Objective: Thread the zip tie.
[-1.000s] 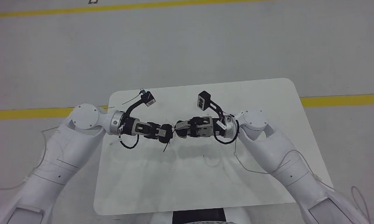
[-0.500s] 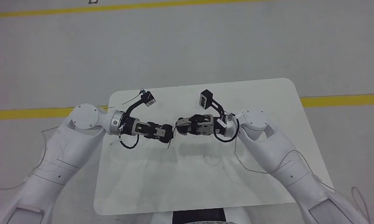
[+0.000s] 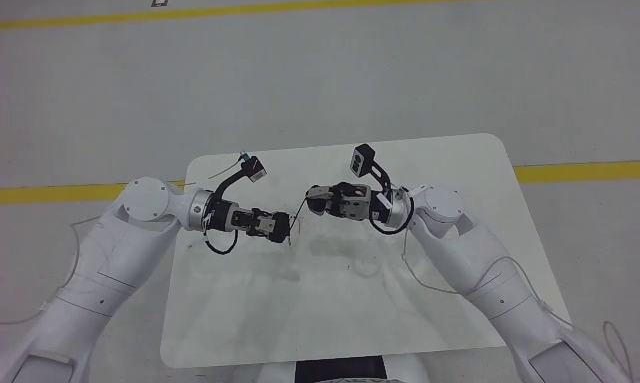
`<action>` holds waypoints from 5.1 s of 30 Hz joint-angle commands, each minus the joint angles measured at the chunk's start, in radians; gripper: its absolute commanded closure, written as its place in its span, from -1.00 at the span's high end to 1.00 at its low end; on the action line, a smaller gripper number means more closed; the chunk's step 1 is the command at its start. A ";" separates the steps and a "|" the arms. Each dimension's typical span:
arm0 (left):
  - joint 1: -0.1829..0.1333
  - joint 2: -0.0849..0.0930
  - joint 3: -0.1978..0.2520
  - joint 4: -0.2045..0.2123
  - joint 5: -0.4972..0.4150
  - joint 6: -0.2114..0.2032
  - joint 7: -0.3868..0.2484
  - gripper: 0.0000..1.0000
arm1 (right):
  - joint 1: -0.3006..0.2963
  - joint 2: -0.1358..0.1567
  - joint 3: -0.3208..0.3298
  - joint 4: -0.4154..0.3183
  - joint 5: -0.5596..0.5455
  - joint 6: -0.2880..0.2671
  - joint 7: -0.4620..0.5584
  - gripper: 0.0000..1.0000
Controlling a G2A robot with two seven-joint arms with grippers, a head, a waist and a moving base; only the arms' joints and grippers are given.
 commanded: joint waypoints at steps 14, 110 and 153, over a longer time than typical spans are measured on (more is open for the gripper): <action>0.218 -0.042 -0.233 -0.051 -0.127 0.000 0.200 1.00 | -0.129 -0.006 0.076 -0.059 0.167 -0.063 -0.220 -1.00; 0.292 -0.152 -0.183 -0.047 -0.065 0.086 0.525 -0.26 | -0.274 -0.072 -0.003 -0.233 -0.109 -0.090 -0.664 -1.00; 0.303 -0.152 -0.184 -0.043 -0.037 0.123 0.511 -1.00 | -0.298 -0.073 0.024 -0.267 -0.234 -0.039 -0.625 -1.00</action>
